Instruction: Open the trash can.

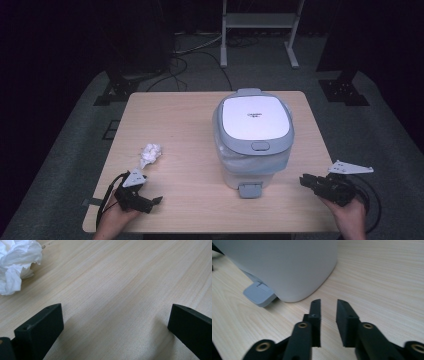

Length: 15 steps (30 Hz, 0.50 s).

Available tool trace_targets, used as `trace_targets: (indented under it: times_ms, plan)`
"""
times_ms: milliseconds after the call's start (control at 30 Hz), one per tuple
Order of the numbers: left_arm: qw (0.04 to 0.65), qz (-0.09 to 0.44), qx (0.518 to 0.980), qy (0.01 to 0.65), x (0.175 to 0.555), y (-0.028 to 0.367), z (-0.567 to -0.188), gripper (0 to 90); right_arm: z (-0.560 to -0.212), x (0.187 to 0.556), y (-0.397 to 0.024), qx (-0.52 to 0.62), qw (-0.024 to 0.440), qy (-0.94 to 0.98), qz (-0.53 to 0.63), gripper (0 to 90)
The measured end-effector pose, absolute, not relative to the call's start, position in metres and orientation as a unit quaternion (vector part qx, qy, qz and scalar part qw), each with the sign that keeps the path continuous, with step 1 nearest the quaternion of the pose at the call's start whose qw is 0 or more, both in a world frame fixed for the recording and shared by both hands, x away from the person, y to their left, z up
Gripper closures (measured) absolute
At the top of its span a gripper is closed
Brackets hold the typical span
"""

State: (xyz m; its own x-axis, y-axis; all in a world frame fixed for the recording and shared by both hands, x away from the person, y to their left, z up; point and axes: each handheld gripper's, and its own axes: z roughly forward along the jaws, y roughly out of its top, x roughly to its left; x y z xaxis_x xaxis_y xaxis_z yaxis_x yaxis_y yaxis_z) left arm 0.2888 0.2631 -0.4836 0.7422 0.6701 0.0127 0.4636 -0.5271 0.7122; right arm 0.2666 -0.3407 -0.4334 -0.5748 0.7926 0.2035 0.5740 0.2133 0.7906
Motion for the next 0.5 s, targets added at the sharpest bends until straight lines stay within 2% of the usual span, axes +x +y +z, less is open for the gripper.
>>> trace_targets:
  times_ms: [33, 133, 500]
  plan:
    - [0.358, 0.144, 0.862, 0.329, 0.289, 0.263, -0.484, 0.0, -0.430, 0.267, -0.342, 0.440, 0.122, 0.769, 0.447, 83.7]
    - [0.358, 0.144, 0.862, 0.329, 0.289, 0.263, -0.484, 0.0, -0.423, 0.266, -0.343, 0.431, 0.120, 0.770, 0.455, 89.9]
    - [0.359, 0.144, 0.861, 0.330, 0.289, 0.263, -0.484, 0.0, -0.397, 0.269, -0.334, 0.402, 0.114, 0.777, 0.471, 89.9]
